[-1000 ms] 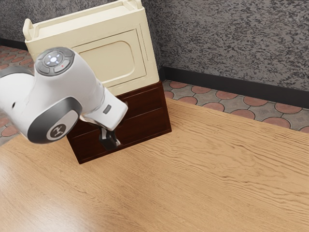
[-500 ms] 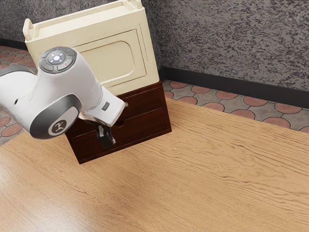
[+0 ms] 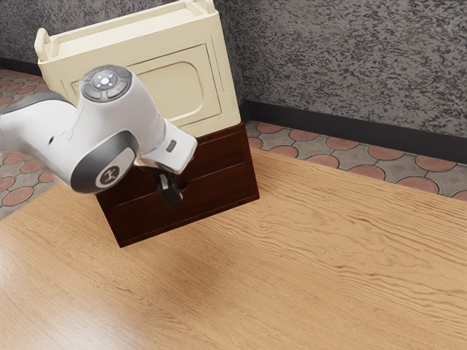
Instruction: Pull the drawer handle with one arm to open the drawer
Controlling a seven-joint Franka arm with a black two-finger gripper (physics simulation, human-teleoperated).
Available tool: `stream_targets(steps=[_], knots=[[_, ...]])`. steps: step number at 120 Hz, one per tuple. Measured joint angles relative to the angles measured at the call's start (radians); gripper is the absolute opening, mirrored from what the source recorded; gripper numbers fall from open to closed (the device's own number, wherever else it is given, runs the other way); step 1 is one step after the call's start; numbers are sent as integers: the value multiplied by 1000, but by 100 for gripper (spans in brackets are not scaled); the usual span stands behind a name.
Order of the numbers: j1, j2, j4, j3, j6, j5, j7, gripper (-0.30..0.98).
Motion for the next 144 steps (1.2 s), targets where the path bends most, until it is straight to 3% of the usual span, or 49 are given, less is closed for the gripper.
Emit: stream_targets(steps=[42, 87, 144], knots=[[10, 69, -2, 11, 99, 96, -3, 69], [15, 95, -6, 10, 136, 106, -9, 68], [9, -33, -126, -17, 134, 109, -24, 61]])
